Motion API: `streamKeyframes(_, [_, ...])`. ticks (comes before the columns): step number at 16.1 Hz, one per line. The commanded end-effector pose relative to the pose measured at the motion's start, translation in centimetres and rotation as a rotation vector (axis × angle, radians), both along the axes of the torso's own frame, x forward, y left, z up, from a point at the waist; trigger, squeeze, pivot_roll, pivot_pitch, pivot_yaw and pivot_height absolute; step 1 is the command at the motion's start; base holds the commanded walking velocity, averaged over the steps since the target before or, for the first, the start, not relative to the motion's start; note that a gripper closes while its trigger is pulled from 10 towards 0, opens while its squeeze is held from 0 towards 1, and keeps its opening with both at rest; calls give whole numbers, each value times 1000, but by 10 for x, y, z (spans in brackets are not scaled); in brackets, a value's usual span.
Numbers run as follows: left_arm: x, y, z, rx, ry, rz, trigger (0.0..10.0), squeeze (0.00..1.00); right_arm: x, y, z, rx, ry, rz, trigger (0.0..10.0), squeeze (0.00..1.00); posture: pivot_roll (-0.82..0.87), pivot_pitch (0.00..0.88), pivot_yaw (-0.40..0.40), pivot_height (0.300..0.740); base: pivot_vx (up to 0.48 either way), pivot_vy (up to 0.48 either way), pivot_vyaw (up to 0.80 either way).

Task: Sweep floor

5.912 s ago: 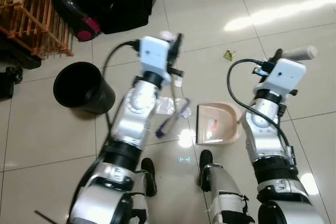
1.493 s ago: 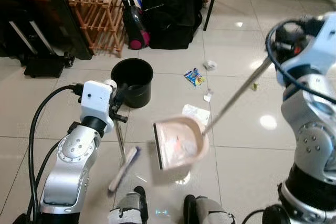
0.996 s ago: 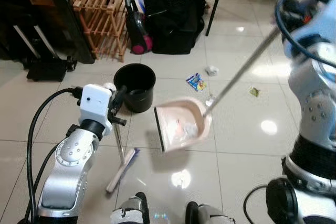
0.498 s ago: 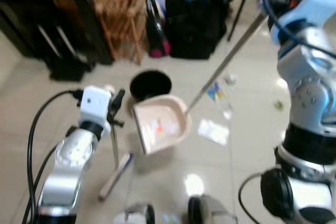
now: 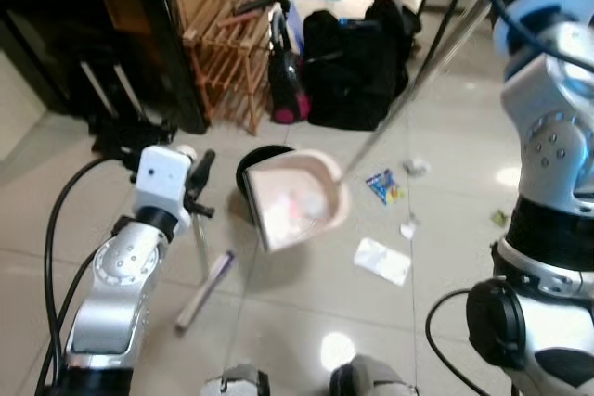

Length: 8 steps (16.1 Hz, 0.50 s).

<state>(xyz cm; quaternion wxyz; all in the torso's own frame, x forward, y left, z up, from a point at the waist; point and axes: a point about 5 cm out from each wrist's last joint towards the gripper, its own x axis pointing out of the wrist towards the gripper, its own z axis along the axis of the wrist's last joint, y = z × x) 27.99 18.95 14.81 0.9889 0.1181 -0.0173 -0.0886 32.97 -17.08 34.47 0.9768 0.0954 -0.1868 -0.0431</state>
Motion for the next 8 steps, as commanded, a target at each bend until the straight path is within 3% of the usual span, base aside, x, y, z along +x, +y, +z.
streamKeyframes(1, [2, -5, 4, -5, -27, -21, 10000, 0, -4, -15, 9, -2, -49, -69, 10000, 0, -39, 111, -1, 740, 394, 0, 0])
streamKeyframes(8, [-6, -3, -7, 1, -5, -9, 10000, 0, 0, -14, 8, 17, -58, -72, 10000, 0, -36, 117, -15, 740, 399, 0, 0])
